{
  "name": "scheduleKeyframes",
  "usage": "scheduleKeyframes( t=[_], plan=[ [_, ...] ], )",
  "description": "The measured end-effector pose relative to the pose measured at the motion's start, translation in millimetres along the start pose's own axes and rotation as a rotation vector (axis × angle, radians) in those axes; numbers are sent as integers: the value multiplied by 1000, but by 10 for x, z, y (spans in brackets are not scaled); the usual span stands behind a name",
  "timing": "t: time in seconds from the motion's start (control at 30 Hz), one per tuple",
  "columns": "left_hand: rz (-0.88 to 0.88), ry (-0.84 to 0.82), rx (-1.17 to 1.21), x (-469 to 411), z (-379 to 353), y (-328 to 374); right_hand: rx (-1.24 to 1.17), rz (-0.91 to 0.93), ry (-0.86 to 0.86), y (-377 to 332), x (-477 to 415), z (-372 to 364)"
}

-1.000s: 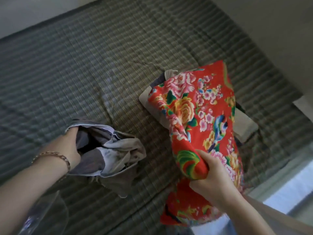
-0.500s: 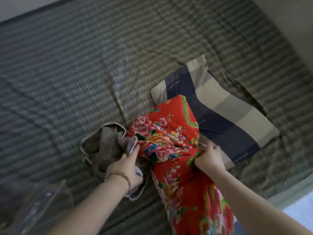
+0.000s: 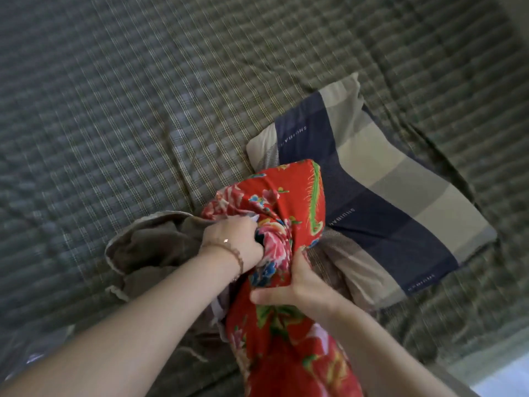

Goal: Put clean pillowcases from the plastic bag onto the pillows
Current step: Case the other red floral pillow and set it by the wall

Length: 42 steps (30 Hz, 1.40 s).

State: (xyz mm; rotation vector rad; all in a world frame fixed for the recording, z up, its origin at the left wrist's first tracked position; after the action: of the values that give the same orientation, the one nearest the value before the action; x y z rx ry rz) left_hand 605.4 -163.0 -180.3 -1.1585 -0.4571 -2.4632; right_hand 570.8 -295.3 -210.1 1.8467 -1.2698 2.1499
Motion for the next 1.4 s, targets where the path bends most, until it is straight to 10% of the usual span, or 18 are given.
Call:
scheduleKeyframes(
  t=[0.23,0.47,0.67,0.87,1.13,1.4],
  plan=[
    [-191,-118,-316,-49,101,240,118,-244,650,92,-35,267],
    [56,5,-350,-33,349,-859,329,-466,516,354,-430,686],
    [245,74,-255,341,333,-1837,91,-115,503,284,-457,772],
    [272,279,-318,828,721,-2195,399,55,281,-302,-202,303],
    [386,-176,83,1231,395,-2395,385,131,426,-564,1033,-178],
    [630,-424,-259,1871,156,-2722,381,163,552,-631,1558,-280]
  ],
)
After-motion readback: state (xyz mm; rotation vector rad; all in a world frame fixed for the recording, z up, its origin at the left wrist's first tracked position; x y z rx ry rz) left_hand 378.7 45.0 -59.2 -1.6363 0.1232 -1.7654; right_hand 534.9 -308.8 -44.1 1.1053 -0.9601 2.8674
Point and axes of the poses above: each hand's wrist, its own x-axis away from the middle knuckle, its own z-axis out of the back of the hand, y = z × x, the point moved 10 cm from there along -x, towards the middle knuckle, and after that the axes turned 5 degrees about -y, right-handed, at the moved point
